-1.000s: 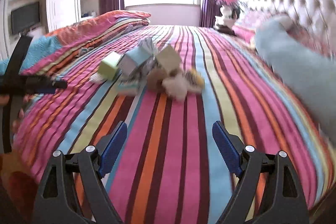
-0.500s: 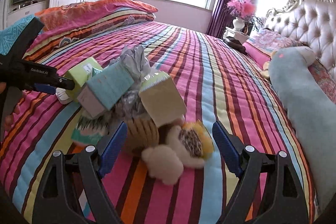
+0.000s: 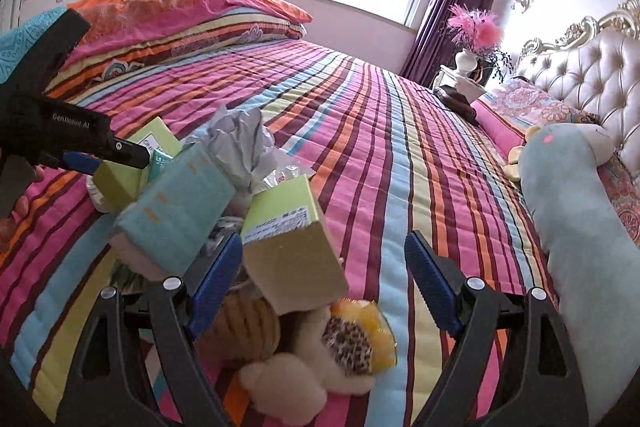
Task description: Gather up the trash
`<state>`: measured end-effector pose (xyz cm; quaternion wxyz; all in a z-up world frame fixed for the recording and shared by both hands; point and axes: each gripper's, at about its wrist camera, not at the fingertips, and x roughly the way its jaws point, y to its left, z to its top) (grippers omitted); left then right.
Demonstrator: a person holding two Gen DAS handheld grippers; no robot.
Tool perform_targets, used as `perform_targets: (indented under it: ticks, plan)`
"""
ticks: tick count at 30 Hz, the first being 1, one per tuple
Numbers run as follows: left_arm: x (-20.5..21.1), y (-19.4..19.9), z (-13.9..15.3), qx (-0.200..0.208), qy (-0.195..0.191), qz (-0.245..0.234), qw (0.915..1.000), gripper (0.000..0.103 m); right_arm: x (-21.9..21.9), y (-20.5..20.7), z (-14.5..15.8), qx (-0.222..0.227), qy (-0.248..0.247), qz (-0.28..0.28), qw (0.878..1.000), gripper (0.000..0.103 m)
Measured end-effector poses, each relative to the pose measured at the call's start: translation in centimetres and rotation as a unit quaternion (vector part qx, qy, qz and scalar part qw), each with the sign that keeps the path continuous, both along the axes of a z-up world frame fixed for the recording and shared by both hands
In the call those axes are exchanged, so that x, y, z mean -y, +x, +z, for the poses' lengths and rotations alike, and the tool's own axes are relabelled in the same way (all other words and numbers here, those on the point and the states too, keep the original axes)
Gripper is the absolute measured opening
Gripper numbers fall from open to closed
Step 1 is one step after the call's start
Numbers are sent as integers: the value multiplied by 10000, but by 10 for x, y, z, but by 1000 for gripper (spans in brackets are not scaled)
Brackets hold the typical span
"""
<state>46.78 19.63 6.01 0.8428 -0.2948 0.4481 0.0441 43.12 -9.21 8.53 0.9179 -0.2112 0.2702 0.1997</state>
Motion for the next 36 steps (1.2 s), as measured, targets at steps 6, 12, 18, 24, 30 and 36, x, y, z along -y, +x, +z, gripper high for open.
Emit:
perform_targets:
  ticks: [6,12,18,24,30,36]
  plan:
    - [-2,6,-6,-19,-43,315,9995,81,-2,21,-10,-299,66,-39,9995,79]
    - [-5,11,-8,-50,6,131,9999,74,-17,17,-12,-247,-187,273,9991,79]
    - [-1,18,-7,-104,163,161,9997,74,-33,53,-21,-623,-471,52,9969,79]
    - [10,21,-4,-36,541,99,9985,66,-22,86,-26,-1489,208,-253,9883,60]
    - [13,14,6,222,694,-161,9972,55,20,76,-18,-1669,1224,-500,9771,51]
    - [17,-34,25,696,750,-313,9943,53,61,39,5,-1450,1839,-579,9705,51]
